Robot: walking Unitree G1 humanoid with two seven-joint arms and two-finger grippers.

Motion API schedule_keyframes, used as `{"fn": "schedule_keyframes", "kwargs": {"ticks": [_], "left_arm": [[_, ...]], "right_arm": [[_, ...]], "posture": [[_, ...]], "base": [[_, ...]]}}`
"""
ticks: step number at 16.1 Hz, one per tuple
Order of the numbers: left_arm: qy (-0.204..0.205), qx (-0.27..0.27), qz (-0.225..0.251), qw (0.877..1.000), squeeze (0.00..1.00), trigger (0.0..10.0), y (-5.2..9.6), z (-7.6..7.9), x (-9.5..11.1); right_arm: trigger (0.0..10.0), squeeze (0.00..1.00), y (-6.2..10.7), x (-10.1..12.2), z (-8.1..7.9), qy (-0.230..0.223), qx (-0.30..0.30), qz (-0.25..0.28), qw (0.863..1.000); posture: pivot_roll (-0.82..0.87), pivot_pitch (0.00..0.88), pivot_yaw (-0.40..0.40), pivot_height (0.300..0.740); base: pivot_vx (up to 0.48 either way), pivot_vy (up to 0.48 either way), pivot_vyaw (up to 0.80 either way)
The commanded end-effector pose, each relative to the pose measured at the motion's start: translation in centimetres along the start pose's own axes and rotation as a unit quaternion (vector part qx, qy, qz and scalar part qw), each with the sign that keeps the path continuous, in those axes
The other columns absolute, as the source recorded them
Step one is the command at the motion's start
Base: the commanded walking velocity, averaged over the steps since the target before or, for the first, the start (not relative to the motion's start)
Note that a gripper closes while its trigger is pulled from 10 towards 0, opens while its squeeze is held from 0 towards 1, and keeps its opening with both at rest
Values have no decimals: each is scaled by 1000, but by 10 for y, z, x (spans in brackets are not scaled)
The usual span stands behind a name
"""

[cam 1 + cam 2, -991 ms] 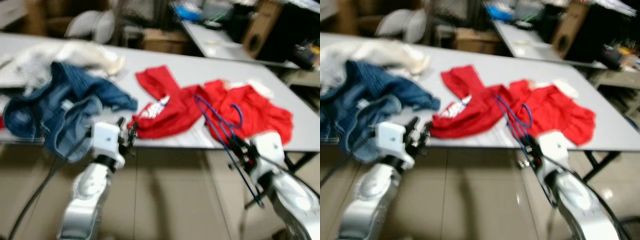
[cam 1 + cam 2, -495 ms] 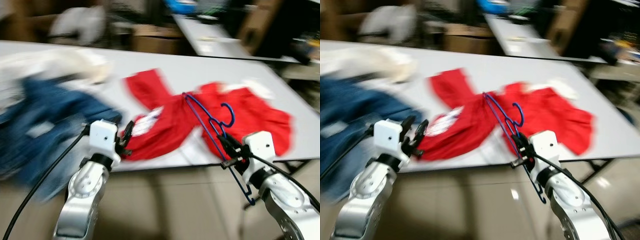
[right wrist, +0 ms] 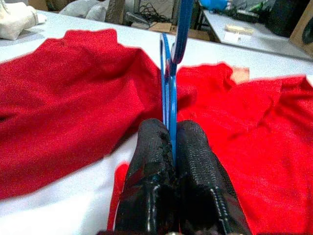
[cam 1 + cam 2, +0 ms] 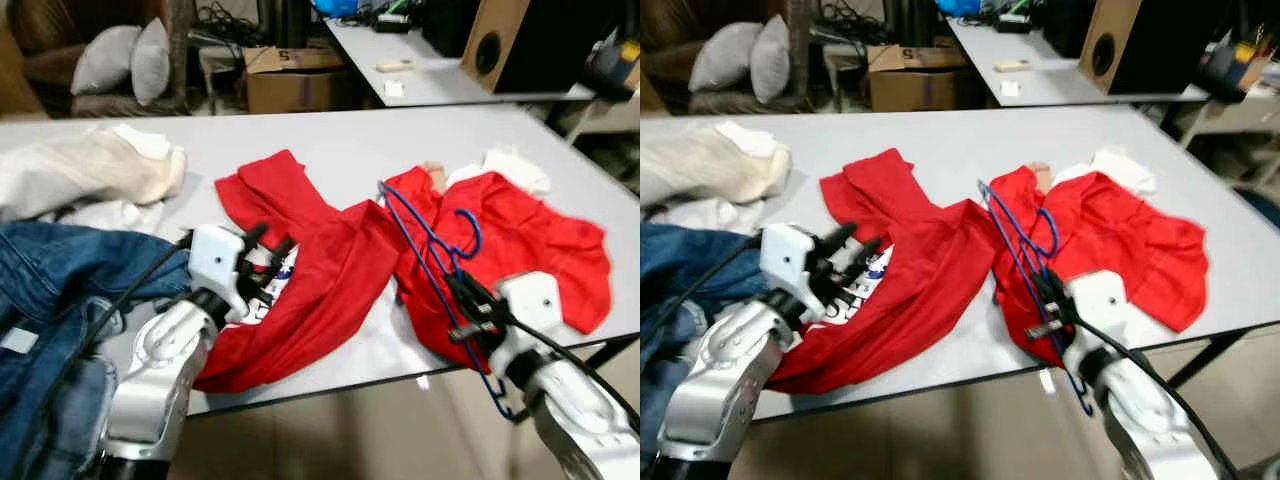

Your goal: Hang hanger

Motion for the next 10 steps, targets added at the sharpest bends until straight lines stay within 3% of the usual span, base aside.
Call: {"fn": "schedule_keyframes", "kwargs": {"ticks": [1, 2, 4, 5, 6, 7, 8, 9, 10], "left_arm": [[2, -31, -15, 999, 1000, 10000, -2, 7, 0], [2, -45, -24, 999, 1000, 10000, -1, 8, 0], [7, -7, -15, 1000, 976, 10000, 0, -4, 1], [9, 2, -18, 1000, 522, 10000, 1, -7, -2], [11, -18, -29, 999, 514, 10000, 3, -2, -7], [14, -26, -34, 999, 514, 10000, 4, 0, -8], [24, -52, -48, 997, 1000, 10000, 3, 7, -11], [19, -89, -74, 993, 1000, 10000, 2, 15, -17], [1, -89, -88, 992, 1000, 10000, 0, 12, -21]], "right_arm": [[10000, 0, 5, 8, 7, 15, -9, 11, 1000], [10000, 0, 6, 9, 6, 21, 6, 14, 1000], [10000, 0, 6, 10, 4, 28, 22, 12, 999], [10000, 0, 6, 9, 2, 34, 31, 7, 999], [10000, 0, 6, 7, -2, 45, 43, 1, 998], [10000, 0, 6, 6, -4, 49, 47, -1, 998], [10000, 0, 4, 6, -4, 61, 59, -6, 996], [10000, 0, -1, 6, -3, 82, 79, -10, 994], [10000, 0, -3, 7, -2, 89, 89, -10, 992]], "posture": [[-81, 0, 29, 740], [-82, 0, 34, 740], [-77, 0, 35, 740], [-72, 0, 28, 740], [-72, 0, 27, 740], [-72, 0, 27, 740], [-73, 0, 27, 740], [-73, 0, 27, 740], [-75, 0, 29, 740]], "base": [[0, 0, 0], [0, 0, 0], [0, 0, 0], [0, 0, 0], [0, 0, 0], [0, 0, 0], [0, 0, 0], [0, 0, 0], [0, 0, 0]]}}
Point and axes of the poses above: a point about 5 cm out from each wrist's last joint towards the gripper, its own y axis pointing back from the gripper into the wrist, its own x axis along the axis of the wrist's last joint, z = x × y, the point moved 6 cm from there along -y, pointing out of the wrist towards the gripper, and after that the axes turned 14 degrees about y, right-handed, at the moved point
